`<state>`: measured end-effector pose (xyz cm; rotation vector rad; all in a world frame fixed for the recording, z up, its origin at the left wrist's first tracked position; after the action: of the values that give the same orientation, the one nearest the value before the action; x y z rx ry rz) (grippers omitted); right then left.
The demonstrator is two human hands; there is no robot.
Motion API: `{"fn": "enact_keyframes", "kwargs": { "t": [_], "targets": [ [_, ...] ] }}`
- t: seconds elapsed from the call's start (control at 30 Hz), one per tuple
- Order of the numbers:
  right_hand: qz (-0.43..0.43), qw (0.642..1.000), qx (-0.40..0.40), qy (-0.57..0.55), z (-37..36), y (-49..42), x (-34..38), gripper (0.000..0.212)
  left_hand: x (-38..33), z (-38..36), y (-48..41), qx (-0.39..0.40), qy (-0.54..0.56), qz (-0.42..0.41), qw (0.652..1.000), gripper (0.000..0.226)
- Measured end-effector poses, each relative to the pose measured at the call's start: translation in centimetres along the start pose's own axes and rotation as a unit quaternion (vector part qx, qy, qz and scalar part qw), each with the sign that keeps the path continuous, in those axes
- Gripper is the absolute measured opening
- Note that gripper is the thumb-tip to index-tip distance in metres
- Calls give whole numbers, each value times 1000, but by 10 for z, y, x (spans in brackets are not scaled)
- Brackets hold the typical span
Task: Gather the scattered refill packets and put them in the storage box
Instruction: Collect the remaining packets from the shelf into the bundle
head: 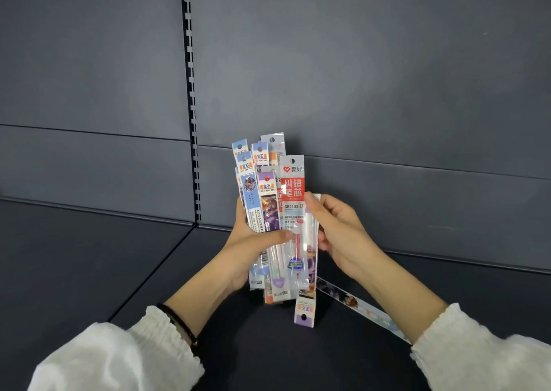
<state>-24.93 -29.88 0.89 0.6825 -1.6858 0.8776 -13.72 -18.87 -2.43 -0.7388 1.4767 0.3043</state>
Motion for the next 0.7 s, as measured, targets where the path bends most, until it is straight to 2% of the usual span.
{"fn": "enact_keyframes", "kwargs": {
  "t": [0.1, 0.17, 0.3, 0.37, 0.43, 0.57, 0.7],
  "targets": [
    [-10, 1000, -8, -23, 11, -6, 5, 30, 1, 5, -2, -15, 19, 17, 1000, 82],
    [-8, 996, -51, -66, 21, -11, 12, 19, 0, 8, -3, -33, 29, 21, 999, 78],
    [4, 945, -167, -281, 51, -21, 21, 14, 3, 14, -6, -78, 38, 25, 996, 78],
    [8, 926, -197, -322, 56, -22, 16, 12, 6, 16, -8, -101, 55, 32, 993, 77],
    [1, 921, -191, -339, 49, -21, 7, 10, 8, 17, -9, -117, 74, 39, 990, 77],
    [-20, 940, -122, -316, 27, -15, -5, 12, 7, 17, -9, -124, 78, 41, 988, 78],
    [-14, 991, -61, -122, 12, -5, -12, 9, 6, 12, -8, -119, 69, 25, 990, 79]
  ]
}}
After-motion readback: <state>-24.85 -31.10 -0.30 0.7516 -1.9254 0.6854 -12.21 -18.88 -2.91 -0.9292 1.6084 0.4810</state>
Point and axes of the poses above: each hand's wrist, its own y-axis away from the middle knuckle, its own z-axis out of the back of the hand, x = y × z, the point moved 2 cm from there along -y, towards the middle knuckle, and after that the axes turned 7 degrees about -y, right-handed, at the moved point
